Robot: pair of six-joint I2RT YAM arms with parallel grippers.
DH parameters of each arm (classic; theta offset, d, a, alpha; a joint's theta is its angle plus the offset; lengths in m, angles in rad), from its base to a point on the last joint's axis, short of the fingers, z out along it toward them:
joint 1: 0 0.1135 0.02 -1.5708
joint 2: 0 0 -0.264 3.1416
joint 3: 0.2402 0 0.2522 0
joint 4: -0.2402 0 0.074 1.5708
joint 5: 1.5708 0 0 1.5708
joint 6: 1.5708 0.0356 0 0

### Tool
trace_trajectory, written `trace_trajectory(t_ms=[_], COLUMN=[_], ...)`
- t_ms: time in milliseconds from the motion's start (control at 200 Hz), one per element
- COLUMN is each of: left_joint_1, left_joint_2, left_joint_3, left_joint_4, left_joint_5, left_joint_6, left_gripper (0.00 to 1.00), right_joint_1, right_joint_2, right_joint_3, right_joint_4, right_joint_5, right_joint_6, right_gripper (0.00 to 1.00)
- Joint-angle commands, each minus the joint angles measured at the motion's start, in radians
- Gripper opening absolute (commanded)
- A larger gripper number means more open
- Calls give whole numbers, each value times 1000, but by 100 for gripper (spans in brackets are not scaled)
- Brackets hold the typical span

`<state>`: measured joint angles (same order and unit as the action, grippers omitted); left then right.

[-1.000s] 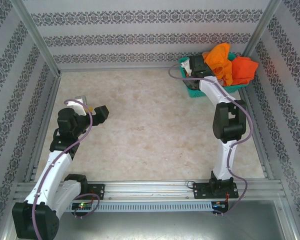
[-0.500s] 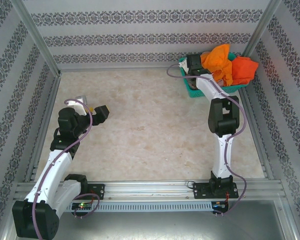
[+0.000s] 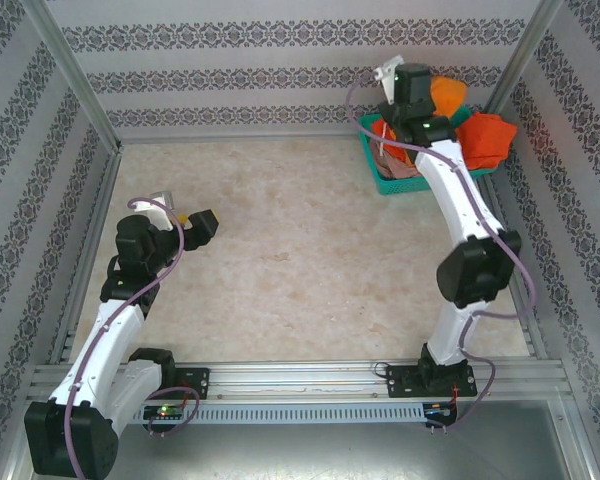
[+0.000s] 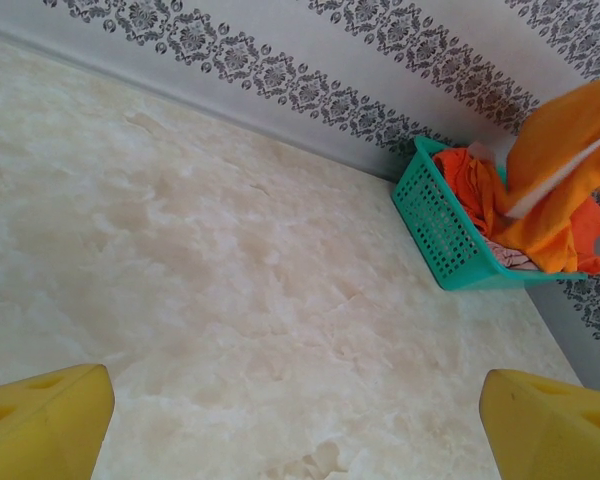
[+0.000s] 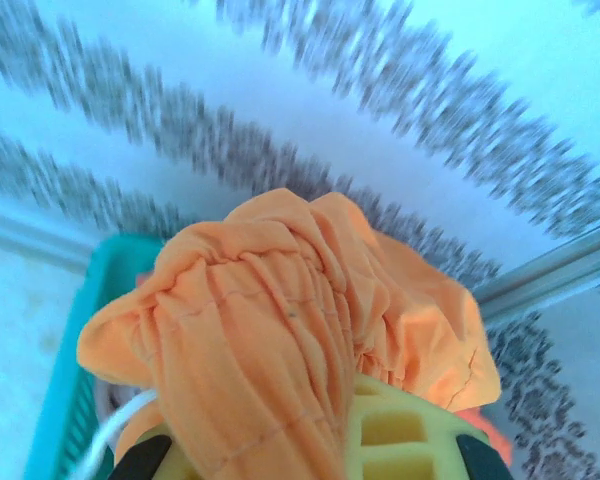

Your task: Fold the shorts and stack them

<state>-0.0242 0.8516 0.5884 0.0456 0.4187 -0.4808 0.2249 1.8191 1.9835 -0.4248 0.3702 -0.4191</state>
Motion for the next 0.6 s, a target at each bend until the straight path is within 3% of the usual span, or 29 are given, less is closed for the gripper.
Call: trace_trajectory(t_ms=[0,405,490,594], left_joint_1=[-2,-2,-2,-2], left_joint_2=[-9,-9,-17,-33], left_joint_3=[41,140,159,169], left_joint_4=[63,47,33,14], left_joint_5=[23,14,1,-18], left_joint_6=[-21,-9,-10,-13], left_gripper=[95,94,94,94], right_joint_1=[48,222,229,227], right_joint_2=[-109,-179,-185,-236], right_joint_3=[80,328,285,72], right_joint_4=[-3,-78,-72,-6], right_joint_5=[-93,-547,-583,-607], right_joint_6=[105,357,368,346], right_gripper=[0,0,0,0])
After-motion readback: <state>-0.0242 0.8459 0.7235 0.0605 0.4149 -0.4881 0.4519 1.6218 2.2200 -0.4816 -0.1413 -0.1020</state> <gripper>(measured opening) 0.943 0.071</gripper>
